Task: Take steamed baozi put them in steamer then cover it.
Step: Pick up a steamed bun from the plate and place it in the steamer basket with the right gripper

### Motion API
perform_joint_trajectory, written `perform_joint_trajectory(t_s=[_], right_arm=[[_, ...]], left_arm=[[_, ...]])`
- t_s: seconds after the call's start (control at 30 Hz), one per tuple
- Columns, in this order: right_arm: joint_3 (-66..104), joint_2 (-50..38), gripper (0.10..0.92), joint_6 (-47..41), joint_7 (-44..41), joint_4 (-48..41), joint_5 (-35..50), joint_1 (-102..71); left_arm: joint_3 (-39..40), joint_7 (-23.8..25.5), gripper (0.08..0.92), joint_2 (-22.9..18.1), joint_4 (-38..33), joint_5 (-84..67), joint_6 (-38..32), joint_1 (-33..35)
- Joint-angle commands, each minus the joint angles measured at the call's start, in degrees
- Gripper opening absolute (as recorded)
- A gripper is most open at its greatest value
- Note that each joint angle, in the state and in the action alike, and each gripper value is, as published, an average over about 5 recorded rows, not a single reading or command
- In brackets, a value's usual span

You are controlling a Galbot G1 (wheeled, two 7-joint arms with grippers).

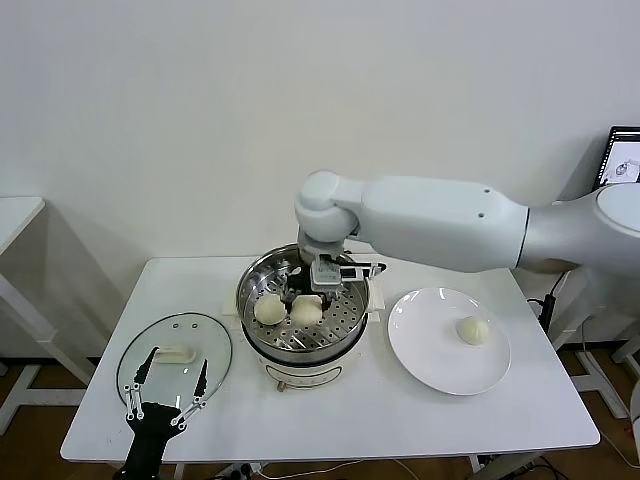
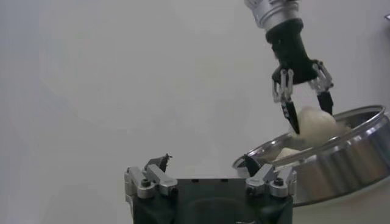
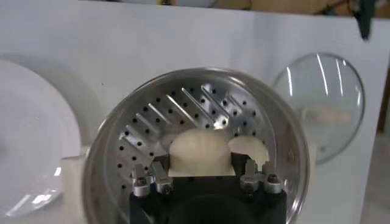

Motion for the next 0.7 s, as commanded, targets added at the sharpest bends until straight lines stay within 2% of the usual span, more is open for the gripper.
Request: perform_joint_trajectory(t_s=[0.03,0.47,0.7], right_arm=[[0.1,1.8,0.695,5.8,0.7,0.4,-5.7,-3.9],[-0.1,2.0,0.711,5.4,-0.8,0.1,-5.6,-4.7],[1.1,1.4,0.810,3.4,-1.1,-0.1,-5.4,-4.4]], left_arm=[[-0.2,0.0,0.823,-0.1,0.1,0.0,-0.2,0.1],[-0.2,-0.1,0.823,-0.1,0.3,-0.1,-0.4,-0.1],[-0.4,-0.1,0.823,-0.2,0.2,-0.3,-0.4,-0.1]])
